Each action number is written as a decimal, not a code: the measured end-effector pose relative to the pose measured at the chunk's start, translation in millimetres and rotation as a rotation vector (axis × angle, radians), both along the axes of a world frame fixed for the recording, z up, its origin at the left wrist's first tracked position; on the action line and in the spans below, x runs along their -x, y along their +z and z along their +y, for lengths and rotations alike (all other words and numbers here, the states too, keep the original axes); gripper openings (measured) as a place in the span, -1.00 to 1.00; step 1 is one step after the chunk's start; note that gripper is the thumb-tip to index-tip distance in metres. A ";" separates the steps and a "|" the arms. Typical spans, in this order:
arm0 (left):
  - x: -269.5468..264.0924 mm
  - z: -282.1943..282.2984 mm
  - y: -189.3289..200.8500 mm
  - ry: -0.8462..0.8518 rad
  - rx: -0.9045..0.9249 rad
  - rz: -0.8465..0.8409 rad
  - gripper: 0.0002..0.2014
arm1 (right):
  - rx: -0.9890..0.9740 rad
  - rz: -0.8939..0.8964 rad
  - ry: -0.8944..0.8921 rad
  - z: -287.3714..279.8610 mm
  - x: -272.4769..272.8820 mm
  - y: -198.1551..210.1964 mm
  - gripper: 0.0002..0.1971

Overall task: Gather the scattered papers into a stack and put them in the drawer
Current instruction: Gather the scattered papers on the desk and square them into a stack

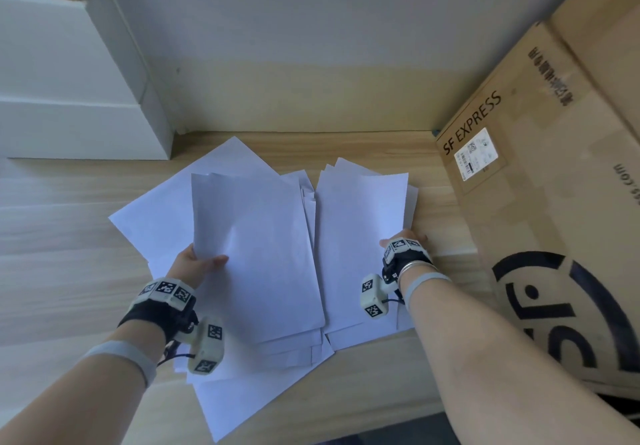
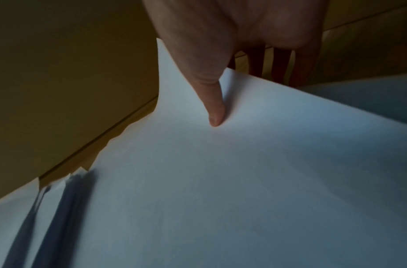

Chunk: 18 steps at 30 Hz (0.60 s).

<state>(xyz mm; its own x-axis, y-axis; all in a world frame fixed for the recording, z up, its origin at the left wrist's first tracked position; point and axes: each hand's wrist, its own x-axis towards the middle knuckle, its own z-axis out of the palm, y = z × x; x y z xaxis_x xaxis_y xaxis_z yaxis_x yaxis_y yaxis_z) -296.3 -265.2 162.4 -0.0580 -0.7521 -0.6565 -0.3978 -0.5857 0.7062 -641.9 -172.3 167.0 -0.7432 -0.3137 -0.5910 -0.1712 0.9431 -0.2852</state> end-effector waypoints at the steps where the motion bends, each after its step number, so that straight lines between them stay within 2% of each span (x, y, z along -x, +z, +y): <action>1: 0.2 0.3 -0.9 -0.001 -0.001 -0.001 -0.58 | -0.020 -0.001 0.019 0.7 -1.6 -2.2 -0.46; 3: 0.2 0.6 -2.6 0.000 -0.001 -0.002 -0.58 | -0.022 0.020 0.049 1.7 0.2 -3.0 -0.41; 7: 1.5 3.7 -4.0 0.005 -0.008 0.007 -0.58 | -0.063 0.049 0.130 -0.8 7.9 3.1 -0.48; 9: 2.7 5.4 -3.5 0.008 -0.009 0.019 -0.60 | -0.010 0.066 0.145 -0.8 13.4 -1.0 -0.61; 11: 3.7 5.6 -3.3 0.003 -0.006 0.017 -0.59 | 0.095 0.102 0.080 3.1 17.5 -4.8 -0.83; 13: 5.4 5.5 -3.4 0.006 0.000 0.020 -0.60 | 0.203 0.159 0.045 6.9 16.2 2.2 -0.95; 16: 7.6 4.9 -3.1 0.015 0.011 0.023 -0.62 | 0.373 0.222 -0.017 11.0 17.2 12.9 -0.93; 18: 7.9 4.2 -4.2 0.011 0.013 0.018 -0.62 | 0.445 0.206 -0.100 11.7 18.9 16.2 -0.75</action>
